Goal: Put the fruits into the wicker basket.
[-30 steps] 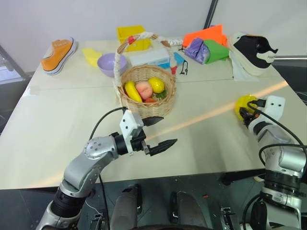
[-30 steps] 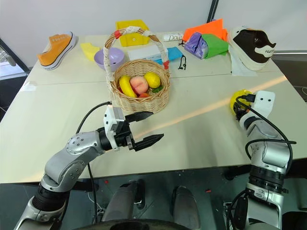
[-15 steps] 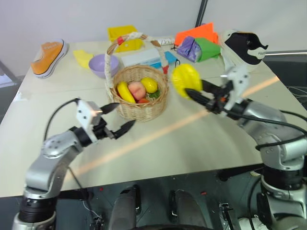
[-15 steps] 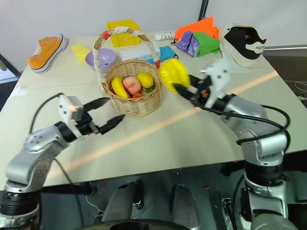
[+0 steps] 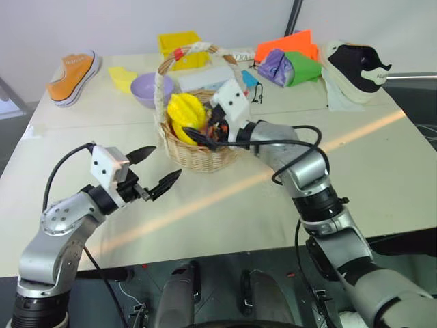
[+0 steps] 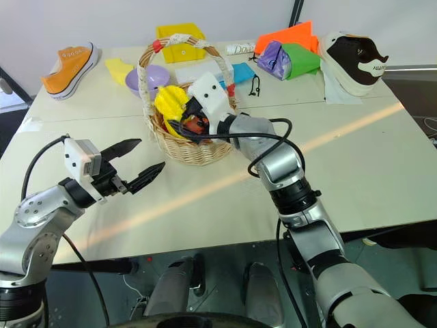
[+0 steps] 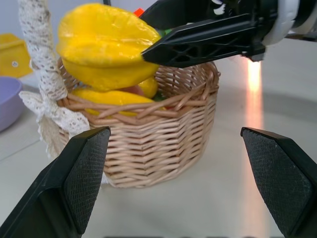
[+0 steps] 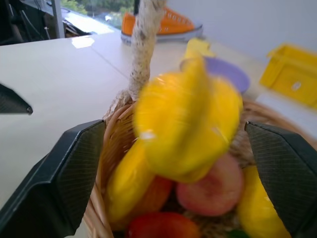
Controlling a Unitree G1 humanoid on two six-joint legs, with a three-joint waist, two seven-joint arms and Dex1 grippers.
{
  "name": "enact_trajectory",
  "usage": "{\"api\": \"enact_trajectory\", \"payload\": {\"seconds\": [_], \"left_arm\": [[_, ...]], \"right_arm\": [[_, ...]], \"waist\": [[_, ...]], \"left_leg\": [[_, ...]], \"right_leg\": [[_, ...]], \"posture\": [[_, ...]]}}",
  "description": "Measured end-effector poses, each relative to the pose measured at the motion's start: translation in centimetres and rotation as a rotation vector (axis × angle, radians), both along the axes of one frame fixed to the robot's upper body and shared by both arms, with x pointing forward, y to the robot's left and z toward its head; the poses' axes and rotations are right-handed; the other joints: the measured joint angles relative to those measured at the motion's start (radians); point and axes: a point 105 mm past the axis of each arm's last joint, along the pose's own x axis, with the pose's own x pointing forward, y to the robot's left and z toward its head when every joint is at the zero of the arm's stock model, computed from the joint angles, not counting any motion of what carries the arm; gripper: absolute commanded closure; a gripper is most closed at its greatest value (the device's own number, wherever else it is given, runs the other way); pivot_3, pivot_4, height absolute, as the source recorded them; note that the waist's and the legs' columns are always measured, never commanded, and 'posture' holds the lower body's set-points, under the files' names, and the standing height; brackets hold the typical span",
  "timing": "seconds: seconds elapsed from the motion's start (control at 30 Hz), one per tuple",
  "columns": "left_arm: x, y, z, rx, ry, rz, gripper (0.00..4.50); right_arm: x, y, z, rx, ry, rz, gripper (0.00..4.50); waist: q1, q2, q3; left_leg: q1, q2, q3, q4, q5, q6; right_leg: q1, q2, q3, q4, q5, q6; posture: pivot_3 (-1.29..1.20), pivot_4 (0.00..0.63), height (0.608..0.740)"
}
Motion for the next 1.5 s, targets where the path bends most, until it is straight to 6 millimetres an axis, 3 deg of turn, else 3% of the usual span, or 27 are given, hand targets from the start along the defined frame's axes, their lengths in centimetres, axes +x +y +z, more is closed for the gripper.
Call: {"api": "enact_trajectory", "payload": {"seconds": [0.1,0.23,0.33,0.43,0.53,0.63,0.77,0.93,1.07,1.2,1.37,1.5], "left_arm": [[-0.2,-0.3,0.2,-0.013,-0.003,-0.003,0.00],[-0.1,-1.1,0.4,-0.037,-0.005,-0.026,0.00],[0.0,-2.0,0.5,-0.047,-0.004,-0.056,0.00],[0.1,-2.6,0.8,-0.051,-0.013,-0.080,0.00],[0.2,-2.9,0.8,-0.052,-0.013,-0.089,0.00],[0.3,-2.9,0.9,-0.054,-0.015,-0.084,0.00],[0.3,-2.8,0.7,-0.057,-0.009,-0.076,0.00],[0.3,-2.7,0.5,-0.058,-0.003,-0.071,0.00],[0.3,-2.9,0.7,-0.057,-0.008,-0.080,0.00],[0.5,-3.0,0.6,-0.056,0.000,-0.094,0.00],[1.0,-4.0,0.5,-0.067,0.007,-0.142,0.00],[1.2,-4.4,0.4,-0.072,0.006,-0.162,0.00]], "right_arm": [[-0.7,-3.1,1.0,0.037,-0.015,-0.022,0.11],[0.7,-6.4,2.6,0.104,-0.038,-0.169,0.11],[2.4,-7.1,1.9,0.121,-0.015,-0.257,0.11],[4.1,-6.4,1.1,0.158,0.031,-0.285,0.11],[5.5,-5.4,0.6,0.188,0.053,-0.287,0.82],[6.7,-5.5,0.4,0.228,0.075,-0.315,2.43],[6.9,-5.9,0.3,0.236,0.076,-0.324,4.36],[6.3,-7.5,0.5,0.233,0.042,-0.349,4.46],[5.4,-12.6,2.6,0.238,-0.048,-0.452,4.46],[4.2,-22.3,4.2,0.230,-0.119,-0.733,4.46],[3.3,-31.0,2.4,0.257,-0.096,-1.036,4.46],[3.2,-34.4,0.2,0.257,-0.068,-1.157,4.46]], "waist": [[-0.001,0.000,0.000],[-0.002,0.000,0.000],[-0.008,0.000,0.000],[-0.014,0.000,0.000],[-0.022,0.000,0.000],[-0.020,0.000,0.000],[-0.023,0.000,0.000],[-0.020,0.000,0.000],[-0.007,0.000,0.000],[0.007,0.000,0.000],[-0.007,0.000,0.000],[-0.016,0.001,0.000]], "left_leg": [[0.000,0.001,0.000,0.001,0.000,0.000],[0.001,0.002,0.000,0.001,0.001,-0.003],[0.001,0.003,0.000,0.001,0.002,-0.003],[0.001,0.003,0.000,0.000,0.003,-0.004],[0.001,0.003,0.000,0.000,0.003,-0.004],[0.001,0.003,0.000,0.000,0.003,-0.004],[0.001,0.003,-0.001,0.000,0.003,-0.004],[0.001,0.003,-0.001,0.000,0.003,-0.004],[0.000,0.003,-0.001,0.001,0.003,-0.005],[0.001,0.002,-0.001,0.002,0.003,-0.005],[0.002,0.003,0.000,0.001,0.004,-0.004],[0.002,0.003,0.001,0.001,0.004,-0.004]], "right_leg": [[0.000,0.001,0.000,0.000,0.000,0.000],[0.000,0.006,0.001,0.000,0.001,-0.003],[-0.001,0.007,0.001,0.000,0.002,-0.003],[-0.001,0.008,0.001,0.001,0.002,-0.003],[-0.001,0.008,0.001,0.001,0.002,-0.003],[-0.001,0.008,0.001,0.001,0.002,-0.003],[-0.001,0.008,0.001,0.002,0.002,-0.003],[-0.001,0.008,0.001,0.002,0.002,-0.003],[-0.001,0.008,0.001,0.002,0.002,-0.003],[0.000,0.008,0.001,0.001,0.002,-0.003],[0.000,0.008,0.002,0.001,0.002,-0.003],[0.000,0.008,0.002,0.002,0.002,-0.002]], "posture": [[0.00,0.150,0.740],[0.00,0.150,0.740],[0.00,0.150,0.740],[0.00,0.150,0.740],[0.00,0.150,0.740],[0.00,0.150,0.740],[0.00,0.150,0.740],[0.00,0.150,0.740],[0.00,0.150,0.740],[0.00,0.150,0.740],[0.00,0.150,0.740],[0.00,0.150,0.740]]}}
